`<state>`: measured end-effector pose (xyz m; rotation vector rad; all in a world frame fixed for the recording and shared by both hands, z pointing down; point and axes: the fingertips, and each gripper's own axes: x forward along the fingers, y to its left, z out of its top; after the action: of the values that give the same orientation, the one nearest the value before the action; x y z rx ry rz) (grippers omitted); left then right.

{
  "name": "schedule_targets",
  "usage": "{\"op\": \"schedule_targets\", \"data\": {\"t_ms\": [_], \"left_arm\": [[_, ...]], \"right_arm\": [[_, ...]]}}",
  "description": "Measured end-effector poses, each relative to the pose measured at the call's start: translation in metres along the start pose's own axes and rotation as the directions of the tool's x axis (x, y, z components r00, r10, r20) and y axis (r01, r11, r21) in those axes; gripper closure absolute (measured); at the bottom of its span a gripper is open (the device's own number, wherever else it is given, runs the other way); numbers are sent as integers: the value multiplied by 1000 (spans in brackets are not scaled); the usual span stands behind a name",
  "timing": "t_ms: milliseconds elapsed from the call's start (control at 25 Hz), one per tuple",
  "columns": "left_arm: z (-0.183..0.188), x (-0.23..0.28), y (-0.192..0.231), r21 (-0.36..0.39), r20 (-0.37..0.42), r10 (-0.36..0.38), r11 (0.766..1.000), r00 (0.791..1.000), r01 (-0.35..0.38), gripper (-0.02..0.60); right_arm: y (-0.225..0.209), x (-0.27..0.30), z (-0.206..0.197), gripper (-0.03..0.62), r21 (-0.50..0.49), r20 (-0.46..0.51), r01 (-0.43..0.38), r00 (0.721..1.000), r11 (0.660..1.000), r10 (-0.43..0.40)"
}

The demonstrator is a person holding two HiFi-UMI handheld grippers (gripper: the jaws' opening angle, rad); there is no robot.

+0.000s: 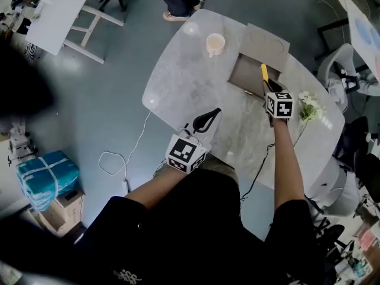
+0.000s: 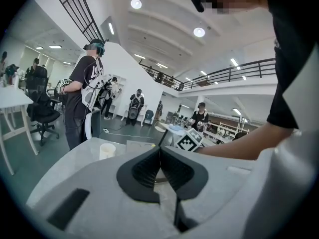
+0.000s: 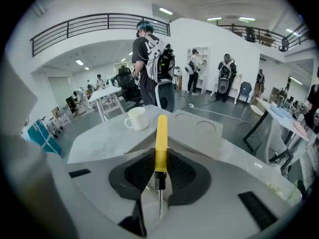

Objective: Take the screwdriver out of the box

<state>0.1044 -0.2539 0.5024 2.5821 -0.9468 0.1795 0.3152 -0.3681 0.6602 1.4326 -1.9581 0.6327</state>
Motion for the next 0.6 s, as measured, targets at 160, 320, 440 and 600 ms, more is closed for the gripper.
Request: {"op": "schedule_targets", "data": {"t_ms": [160,320,440,600], "left_arm": [[8,-42,7,-28,42,-12,1000,999,13,566],[22,-74,13,-31,102,-22,999,995,26,566],[35,-96,12,-20,134,-43,999,990,46,566],[47,-121,11,2,142,-64,998,988,64,566]], "right_arm": [[37,-53,17,519,12,82,30,996,999,-31],[79,-105,29,519,68,179,50,982,996,-61],[115,-144,35,519,111,248,62,965,992,-88],[164,-194,45,519,141,345,89,929,986,-133]]}}
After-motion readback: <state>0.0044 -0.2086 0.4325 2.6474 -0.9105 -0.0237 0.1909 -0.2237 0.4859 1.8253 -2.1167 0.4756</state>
